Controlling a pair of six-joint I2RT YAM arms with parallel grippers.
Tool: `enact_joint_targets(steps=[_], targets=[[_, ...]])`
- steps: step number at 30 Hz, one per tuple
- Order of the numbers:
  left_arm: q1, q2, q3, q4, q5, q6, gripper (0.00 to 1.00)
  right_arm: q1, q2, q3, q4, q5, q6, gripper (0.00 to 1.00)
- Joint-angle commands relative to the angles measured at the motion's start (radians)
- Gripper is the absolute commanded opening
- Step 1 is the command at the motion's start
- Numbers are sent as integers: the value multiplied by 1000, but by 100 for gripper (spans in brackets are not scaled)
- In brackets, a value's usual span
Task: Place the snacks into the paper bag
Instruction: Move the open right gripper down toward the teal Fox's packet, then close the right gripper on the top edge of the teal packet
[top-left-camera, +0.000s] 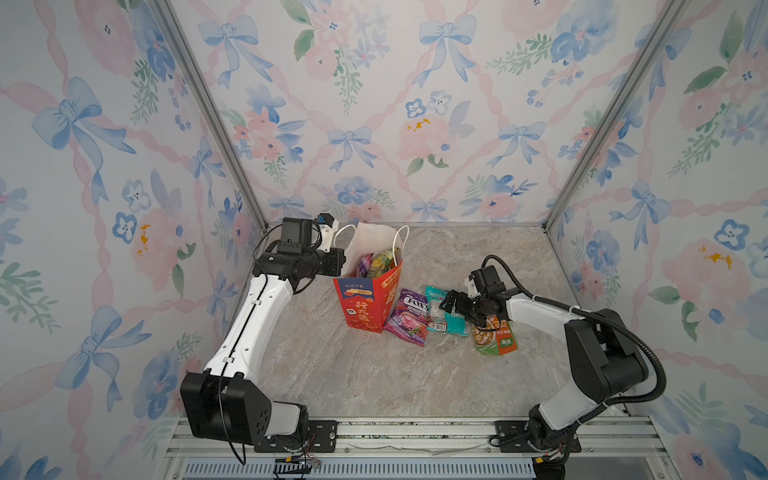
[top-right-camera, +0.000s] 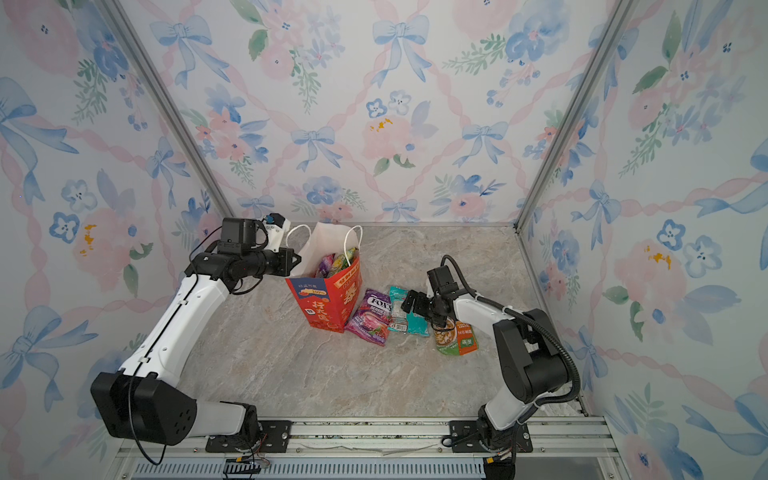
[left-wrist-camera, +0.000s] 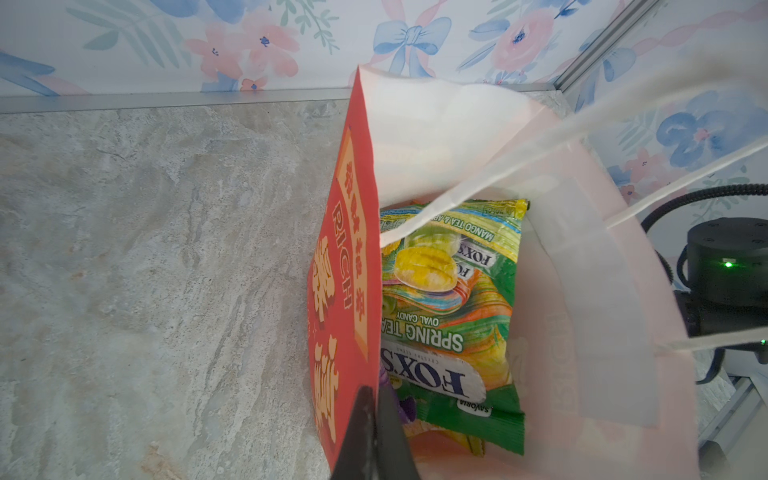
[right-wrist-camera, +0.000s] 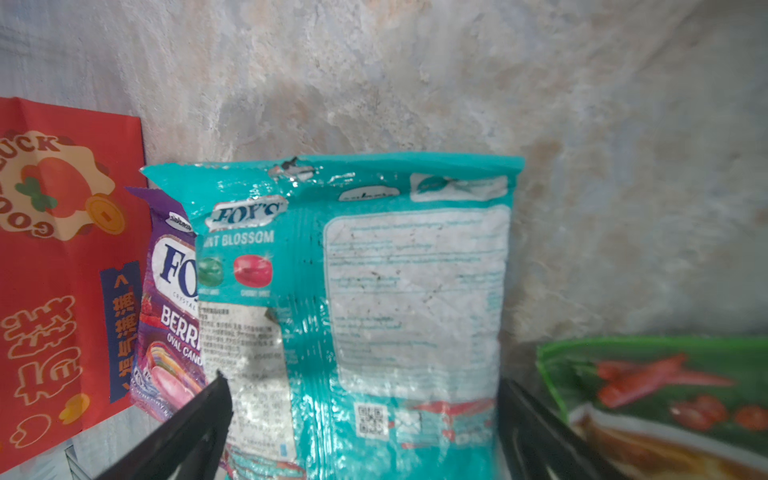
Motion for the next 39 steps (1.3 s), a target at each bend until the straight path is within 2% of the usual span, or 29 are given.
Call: enact_joint_targets(steps=[1,10,25,39], targets=[[8,-14,-8,-16,-3,-19,0,6,27,39,31,-48,-14,99],[8,-8,-1,-16,3,-22,0,91,-23,81,-6,-18,-14,97],[8,-13,-1,-16,6,-24,0,-4,-77,-73,110,-59,75,86],[8,-17,-1,-16,6,-25,0,-27,-5,-129,256,-104,168,76]])
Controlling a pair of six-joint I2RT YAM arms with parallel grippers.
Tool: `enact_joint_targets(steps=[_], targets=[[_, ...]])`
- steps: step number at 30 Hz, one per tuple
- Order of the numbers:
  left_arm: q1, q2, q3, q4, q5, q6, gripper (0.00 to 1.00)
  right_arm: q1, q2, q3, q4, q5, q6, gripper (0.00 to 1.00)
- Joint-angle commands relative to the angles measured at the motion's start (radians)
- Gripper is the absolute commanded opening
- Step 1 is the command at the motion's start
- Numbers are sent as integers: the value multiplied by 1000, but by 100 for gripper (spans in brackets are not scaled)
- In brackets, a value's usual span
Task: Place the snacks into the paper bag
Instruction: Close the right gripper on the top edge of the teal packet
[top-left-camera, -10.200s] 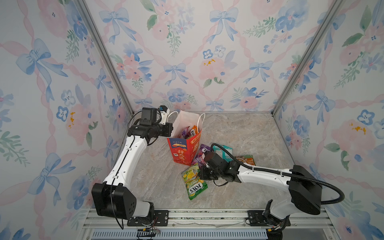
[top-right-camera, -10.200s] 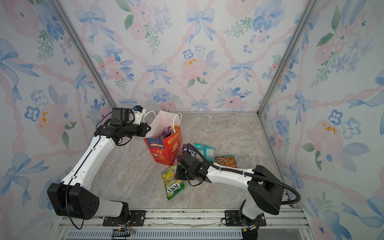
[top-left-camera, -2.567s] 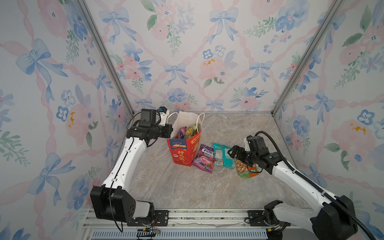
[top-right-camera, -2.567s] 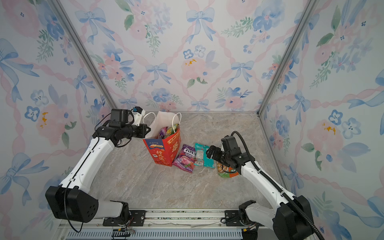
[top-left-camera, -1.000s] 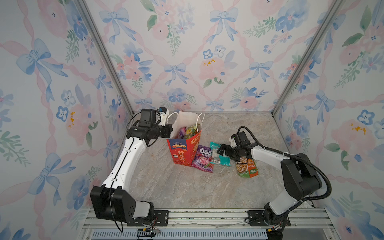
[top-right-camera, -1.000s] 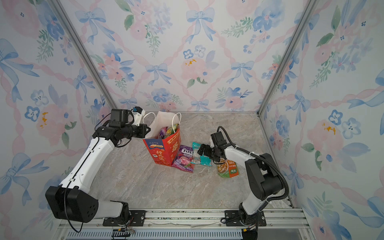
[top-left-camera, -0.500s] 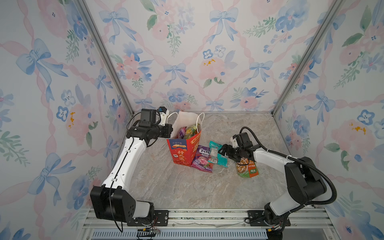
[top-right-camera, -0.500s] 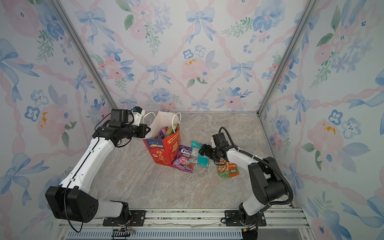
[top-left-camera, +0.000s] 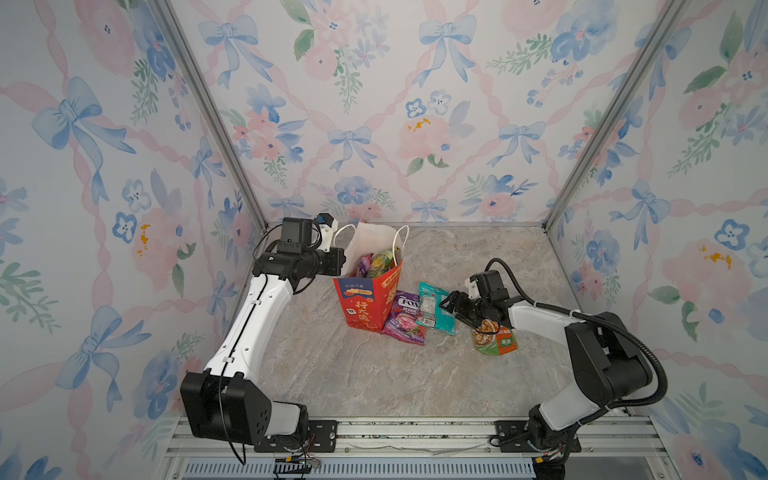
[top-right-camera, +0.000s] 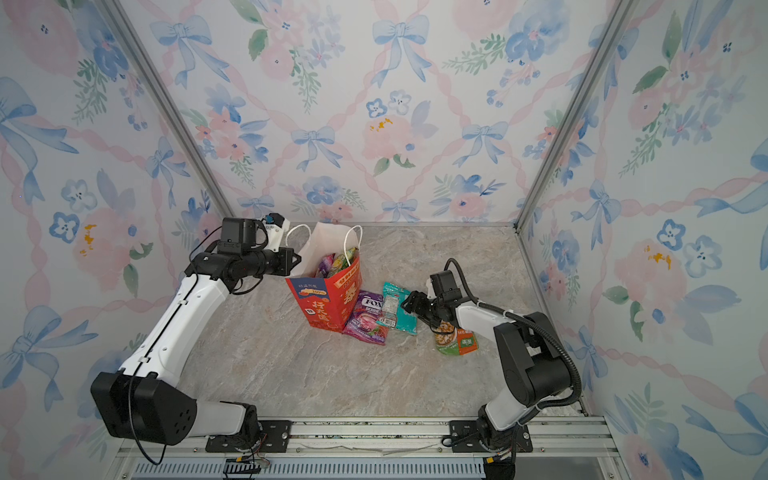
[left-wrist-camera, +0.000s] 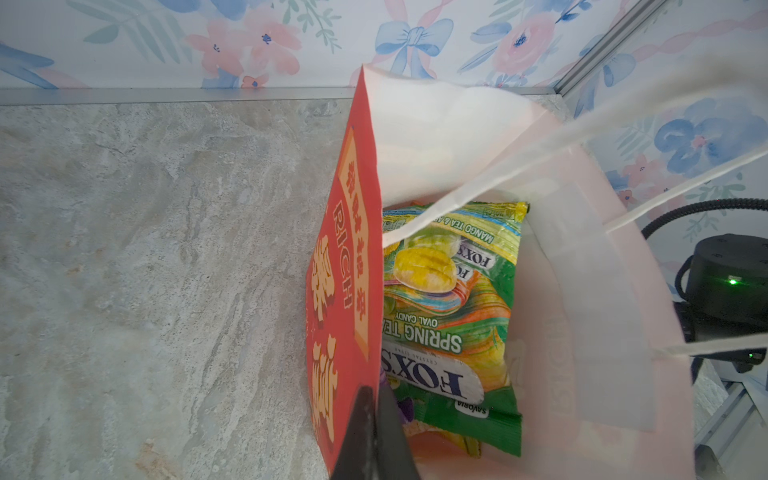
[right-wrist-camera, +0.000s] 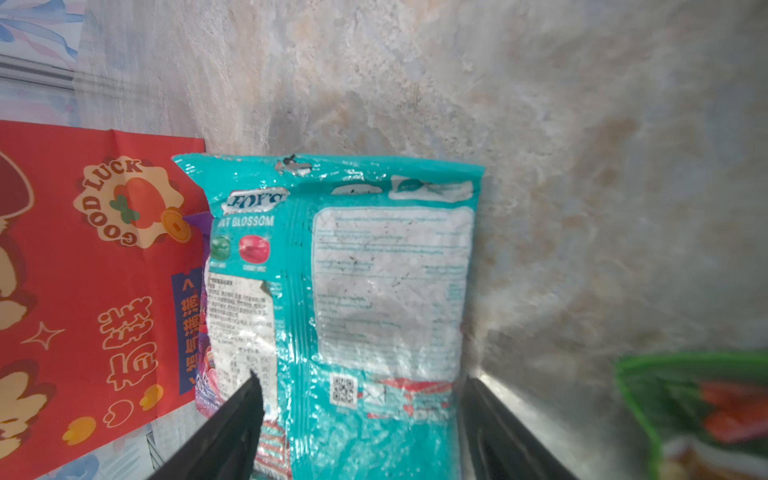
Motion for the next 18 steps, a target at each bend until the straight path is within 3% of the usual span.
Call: enact_joint_targets(steps=[1,11,18], targets=[[8,-19,-2,-15,4,-7,0,-17,26,-24,58,-16,42,75],[8,-21,-2,-16,-1,-7,0,-17,87,-32,101,-14,73,67],[8,-23,-4,-18,-4,-4,0,-17,100,-37,140,-19,93,44]])
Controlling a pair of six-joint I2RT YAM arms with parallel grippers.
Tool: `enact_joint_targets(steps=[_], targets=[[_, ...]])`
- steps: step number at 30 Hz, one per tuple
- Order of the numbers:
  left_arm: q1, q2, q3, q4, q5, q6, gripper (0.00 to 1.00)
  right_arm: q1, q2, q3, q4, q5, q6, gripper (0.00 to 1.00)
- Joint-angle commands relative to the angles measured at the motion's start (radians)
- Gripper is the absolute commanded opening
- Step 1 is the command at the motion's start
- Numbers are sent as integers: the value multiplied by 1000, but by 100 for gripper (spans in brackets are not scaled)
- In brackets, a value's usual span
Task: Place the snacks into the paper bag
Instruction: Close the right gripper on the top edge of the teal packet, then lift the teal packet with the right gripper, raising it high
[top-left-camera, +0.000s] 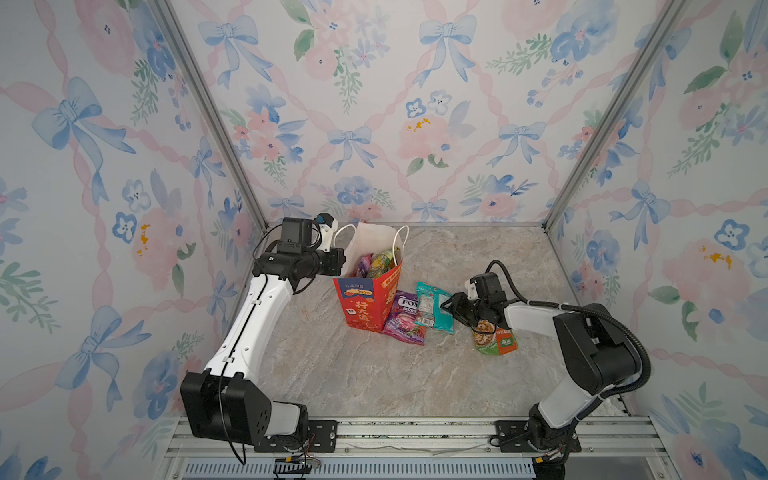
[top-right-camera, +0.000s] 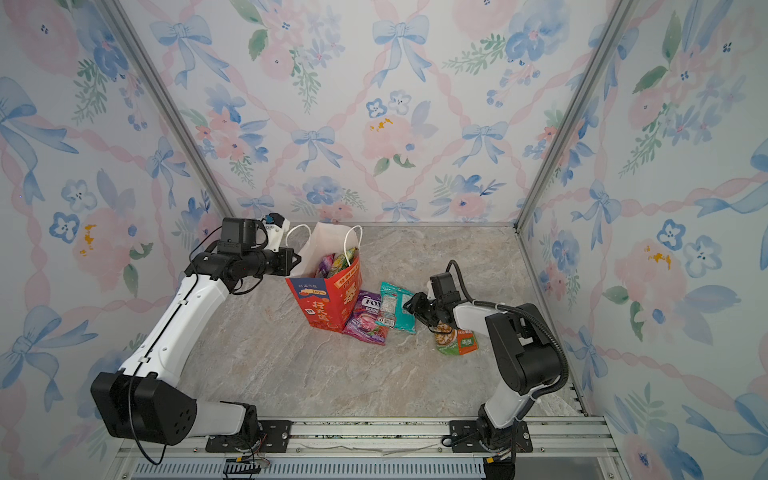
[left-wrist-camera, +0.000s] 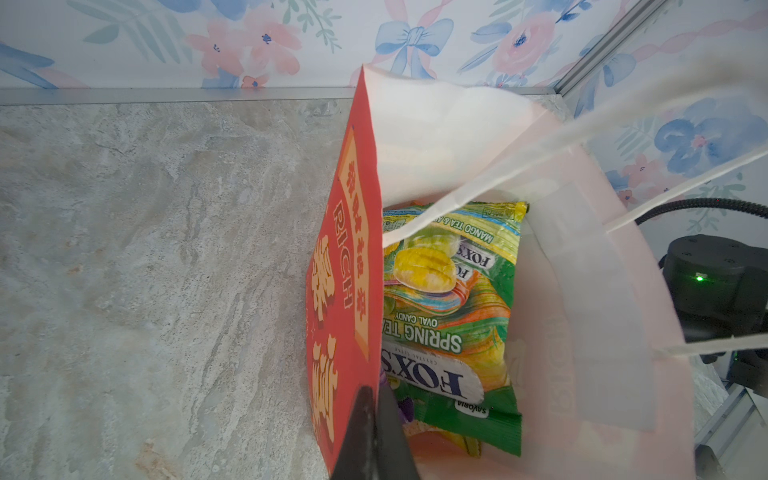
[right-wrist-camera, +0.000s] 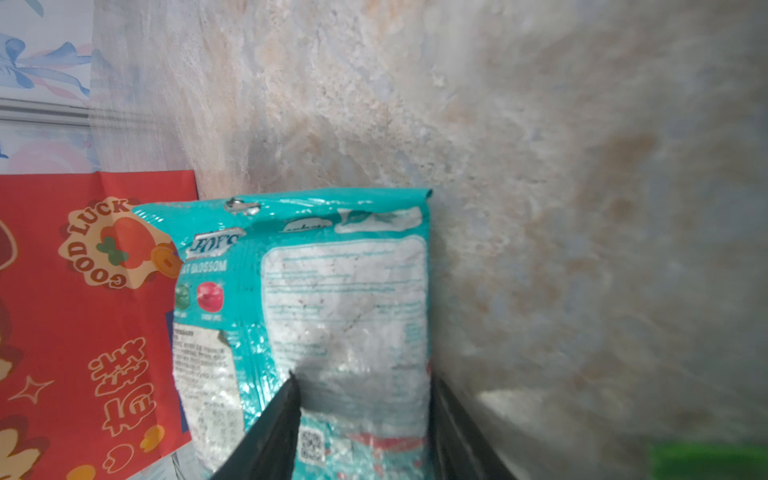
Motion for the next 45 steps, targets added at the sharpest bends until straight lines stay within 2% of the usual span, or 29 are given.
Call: enact_joint_targets(steps=[1,11,18,31,39,45], targets=[[8,-21,-4,-17,-3,-5,0,-7,19,-18,17,-6,17,40],[10,-22,-5,-17,0,-5,0,-7,-13,6,-25,-11,-22,0],[10,-25,-4,-17,-2,-6,0,-7,-107,26,-77,-5,-37,0],[8,-21,-3,-16,5,-7,0,19,-346,163,-312,91,-89,0],[9,-15,-2,-14,14,-5,0,37,-450,313,-467,166,-111,0],[8,-19,-5,-16,18,-4,0,70,-452,478,-525,197,-132,0]])
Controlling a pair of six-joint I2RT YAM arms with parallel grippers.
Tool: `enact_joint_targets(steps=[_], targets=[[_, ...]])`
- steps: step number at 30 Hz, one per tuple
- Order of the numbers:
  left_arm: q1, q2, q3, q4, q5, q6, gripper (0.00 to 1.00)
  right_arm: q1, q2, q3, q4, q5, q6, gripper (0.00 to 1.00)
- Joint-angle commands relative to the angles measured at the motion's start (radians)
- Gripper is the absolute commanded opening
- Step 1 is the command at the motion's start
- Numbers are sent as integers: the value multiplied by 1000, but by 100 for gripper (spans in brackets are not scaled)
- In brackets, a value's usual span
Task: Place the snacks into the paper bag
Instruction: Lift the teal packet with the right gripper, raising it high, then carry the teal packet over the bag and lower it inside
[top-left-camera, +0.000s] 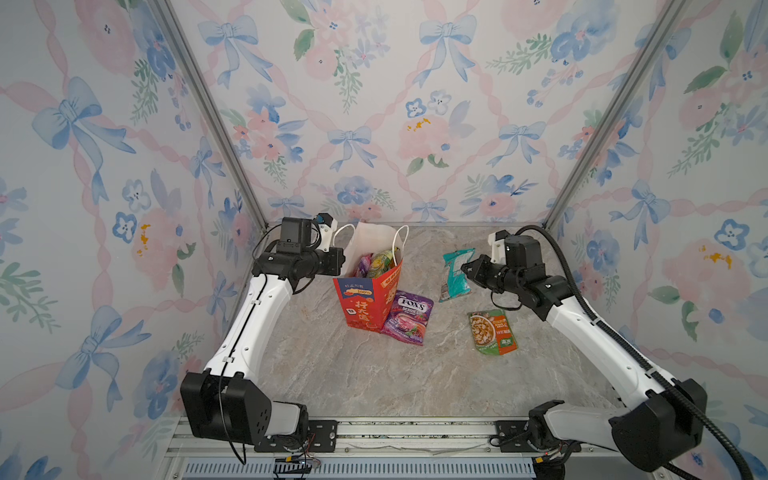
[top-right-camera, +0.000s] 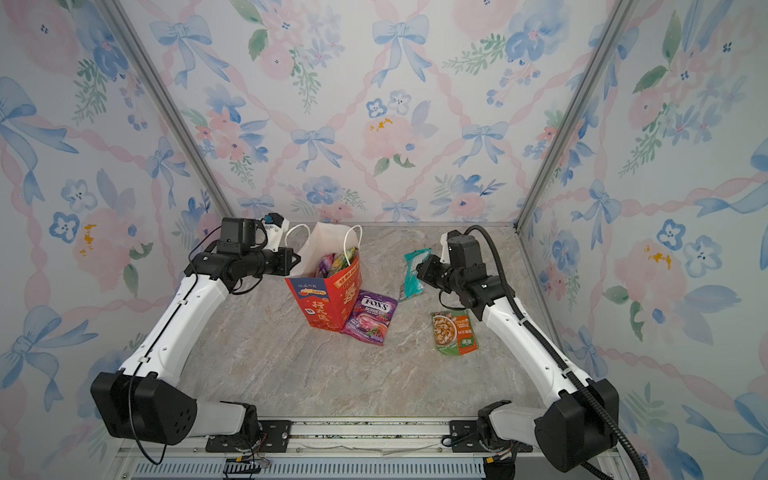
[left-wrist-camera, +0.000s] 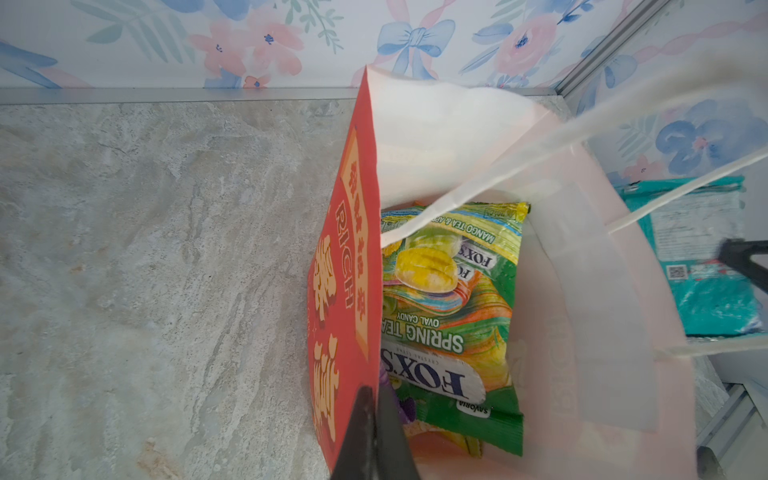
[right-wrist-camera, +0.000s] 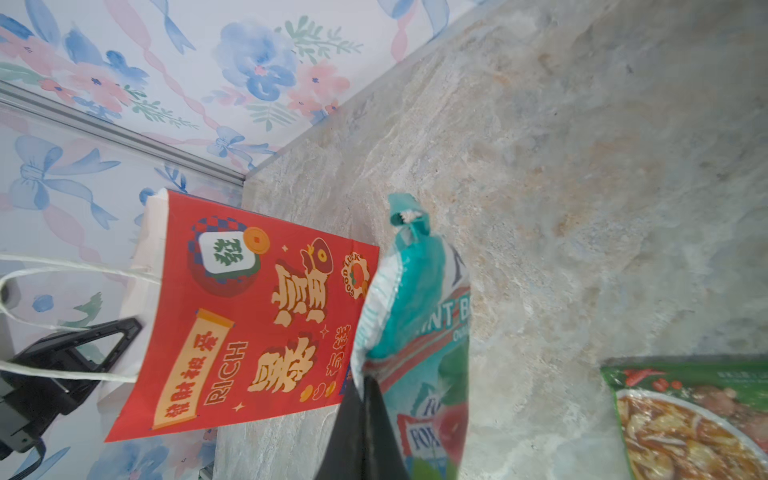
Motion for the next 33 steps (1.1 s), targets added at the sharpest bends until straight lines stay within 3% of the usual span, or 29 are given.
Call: enact_joint_targets(steps=[1,9,17,33], targets=[[3,-19,-5,-15,17,-4,0,33,-18,121,-39,34,-30,0],[3,-14,-1,-16,19,-4,0,128,83,424,-79,119,-131,0],[3,-12,-1,-16,19,-1,0,205,306,809,-136,116,-235,0],[3,-7,13,-15,17,4,0,353,745,1464,-288,81,-271,0]])
